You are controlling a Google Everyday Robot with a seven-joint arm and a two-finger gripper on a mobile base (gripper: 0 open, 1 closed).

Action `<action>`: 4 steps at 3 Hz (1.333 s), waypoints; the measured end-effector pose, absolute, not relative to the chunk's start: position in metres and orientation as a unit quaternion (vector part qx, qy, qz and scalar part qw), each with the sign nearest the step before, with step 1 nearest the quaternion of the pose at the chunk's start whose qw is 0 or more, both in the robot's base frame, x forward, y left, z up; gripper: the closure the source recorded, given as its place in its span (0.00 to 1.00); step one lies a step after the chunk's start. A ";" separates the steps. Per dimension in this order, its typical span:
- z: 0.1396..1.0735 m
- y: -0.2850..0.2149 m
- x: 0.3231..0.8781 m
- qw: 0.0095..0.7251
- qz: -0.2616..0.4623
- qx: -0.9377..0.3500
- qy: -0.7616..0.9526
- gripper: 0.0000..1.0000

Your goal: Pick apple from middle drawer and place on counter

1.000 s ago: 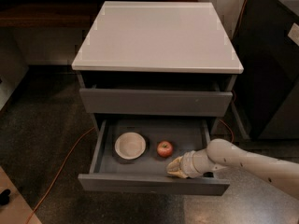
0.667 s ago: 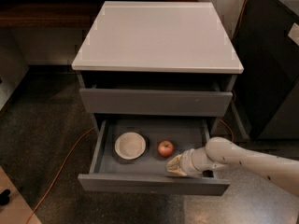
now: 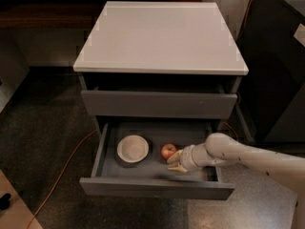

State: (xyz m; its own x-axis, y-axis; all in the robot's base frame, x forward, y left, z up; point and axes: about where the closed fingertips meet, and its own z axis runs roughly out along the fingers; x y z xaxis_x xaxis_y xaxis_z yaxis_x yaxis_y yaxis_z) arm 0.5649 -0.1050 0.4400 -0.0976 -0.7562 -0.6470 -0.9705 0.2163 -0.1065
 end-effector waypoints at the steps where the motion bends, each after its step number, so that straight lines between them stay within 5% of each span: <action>1: 0.441 -0.102 0.583 0.307 0.173 -0.602 0.717 0.05; 4: 0.411 -0.106 0.645 0.301 0.164 -0.588 0.733 0.00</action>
Offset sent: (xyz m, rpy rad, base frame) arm 0.0601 0.0015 0.0005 -0.0068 -0.0411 -0.0157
